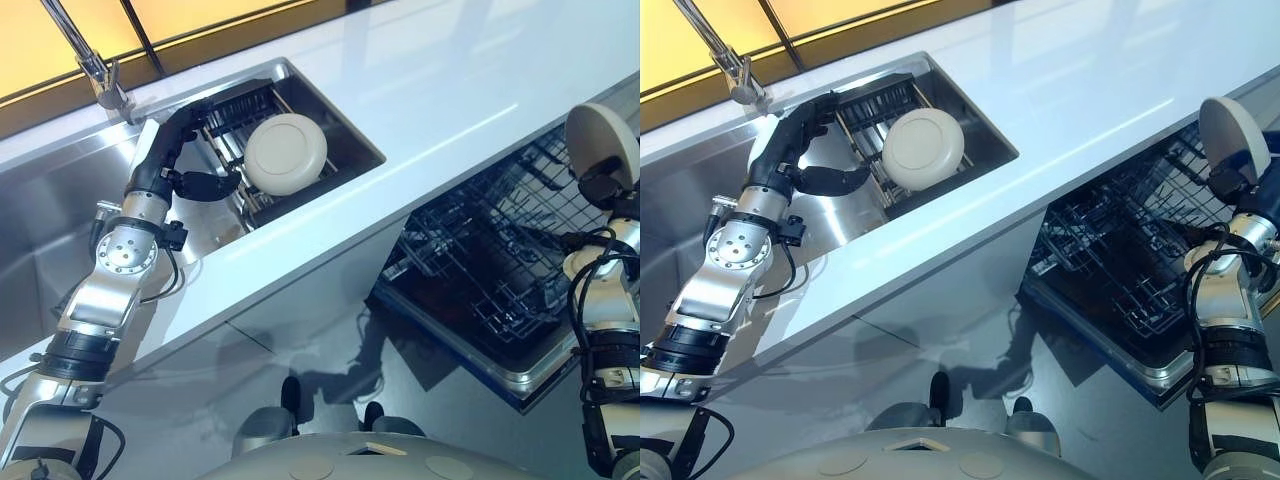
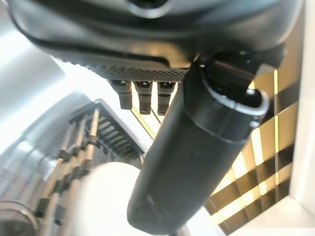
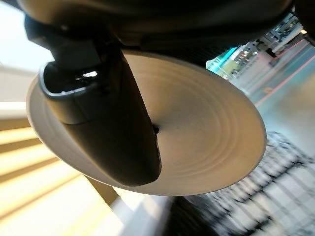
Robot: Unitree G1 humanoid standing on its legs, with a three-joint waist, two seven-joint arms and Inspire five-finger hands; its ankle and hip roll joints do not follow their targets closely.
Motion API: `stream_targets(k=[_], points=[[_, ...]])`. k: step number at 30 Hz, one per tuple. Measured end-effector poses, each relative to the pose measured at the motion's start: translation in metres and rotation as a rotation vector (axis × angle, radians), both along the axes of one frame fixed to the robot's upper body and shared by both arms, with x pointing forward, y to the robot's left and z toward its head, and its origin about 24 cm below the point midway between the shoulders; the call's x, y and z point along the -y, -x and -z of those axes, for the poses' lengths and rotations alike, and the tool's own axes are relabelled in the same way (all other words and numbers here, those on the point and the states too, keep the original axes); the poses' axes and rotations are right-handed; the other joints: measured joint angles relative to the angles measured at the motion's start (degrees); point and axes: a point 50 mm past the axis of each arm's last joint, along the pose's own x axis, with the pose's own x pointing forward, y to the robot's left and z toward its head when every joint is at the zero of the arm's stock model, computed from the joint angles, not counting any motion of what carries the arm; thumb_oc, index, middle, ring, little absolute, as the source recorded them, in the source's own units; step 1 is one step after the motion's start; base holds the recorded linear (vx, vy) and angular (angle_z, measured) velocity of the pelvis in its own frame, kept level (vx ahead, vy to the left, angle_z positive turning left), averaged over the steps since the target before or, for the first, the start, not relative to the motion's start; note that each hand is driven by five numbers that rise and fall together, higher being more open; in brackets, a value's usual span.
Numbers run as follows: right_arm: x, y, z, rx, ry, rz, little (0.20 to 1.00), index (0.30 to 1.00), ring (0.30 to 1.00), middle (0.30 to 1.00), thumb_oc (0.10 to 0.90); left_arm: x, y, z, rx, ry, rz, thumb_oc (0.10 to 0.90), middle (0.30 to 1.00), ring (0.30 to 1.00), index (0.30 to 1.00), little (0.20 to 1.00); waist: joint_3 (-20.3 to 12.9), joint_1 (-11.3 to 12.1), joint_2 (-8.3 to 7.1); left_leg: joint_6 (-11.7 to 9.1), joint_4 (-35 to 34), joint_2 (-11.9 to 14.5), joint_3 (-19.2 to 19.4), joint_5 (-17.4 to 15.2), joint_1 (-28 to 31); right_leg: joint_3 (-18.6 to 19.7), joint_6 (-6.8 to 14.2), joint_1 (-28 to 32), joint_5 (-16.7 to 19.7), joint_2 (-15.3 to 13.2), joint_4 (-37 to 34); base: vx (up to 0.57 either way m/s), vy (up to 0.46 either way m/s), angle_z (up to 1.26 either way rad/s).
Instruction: Pick up plates and place into dishwasher.
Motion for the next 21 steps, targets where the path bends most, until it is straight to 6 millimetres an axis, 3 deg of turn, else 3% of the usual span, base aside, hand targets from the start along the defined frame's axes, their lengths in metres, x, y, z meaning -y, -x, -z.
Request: stream_targets(k=[5, 10, 14, 17, 21], points=[[0.027, 0.008, -0.004, -0.078, 0.041, 0.096, 0.2, 0.3, 0.3, 0.3, 0.1, -0.008, 0.0, -0.004, 0.03, -0.023, -0.022, 0.8, 0.9, 0.9, 0.9, 0.9, 3.89, 0.89, 1.75, 0.06, 0.02, 0.01, -1.45, 1.32, -3.52, -1.32, -0.01, -3.64, 0.0, 0.08, 1.66, -0.14, -0.083, 0.16], [0.029, 0.007, -0.001, -0.119, 0.026, 0.119, 0.2, 0.3, 0.3, 0.3, 0.1, -0.012, 0.0, -0.011, 0.059, -0.022, -0.044, 0.8, 0.9, 0.9, 0.9, 0.9, 7.52, 1.49, 2.13, 0.13, 0.8, -0.14, -2.11, 1.91, -6.49, -2.62, -0.07, -5.83, -0.04, 0.04, 2.38, -0.07, -0.081, 0.13], [0.023, -0.011, -0.01, -0.129, 0.021, 0.119, 0.2, 0.3, 0.3, 0.3, 0.1, -0.011, -0.003, -0.026, 0.114, -0.033, -0.036, 0.8, 0.9, 0.9, 0.9, 0.9, 11.18, 2.07, 2.36, 0.13, 1.9, -0.05, -1.97, 1.91, -7.49, -3.17, -0.61, -6.65, -0.59, 0.12, 3.73, -0.06, -0.084, 0.11], [0.019, -0.022, -0.02, -0.133, 0.022, 0.115, 0.2, 0.3, 0.3, 0.3, 0.1, -0.011, -0.004, -0.039, 0.169, -0.049, -0.036, 0.8, 0.9, 0.9, 0.9, 0.9, 11.78, 2.6, 2.66, 0.12, 3.06, 0.02, -1.96, 1.91, -9.5, -3.92, -0.83, -8.58, -1.53, 0.11, 5.73, -0.09, -0.072, 0.13], [0.025, -0.033, -0.04, -0.169, 0.02, 0.146, 0.2, 0.3, 0.3, 0.3, 0.1, -0.008, -0.007, -0.063, 0.265, -0.062, -0.02, 0.8, 0.9, 0.9, 0.9, 0.9, 14.46, 4.34, 3.1, 0.12, 4.71, 0.11, -1.96, 1.91, -11.56, -4.16, -1.19, -11.91, -3.5, -0.21, 10.59, -0.06, -0.055, 0.07]])
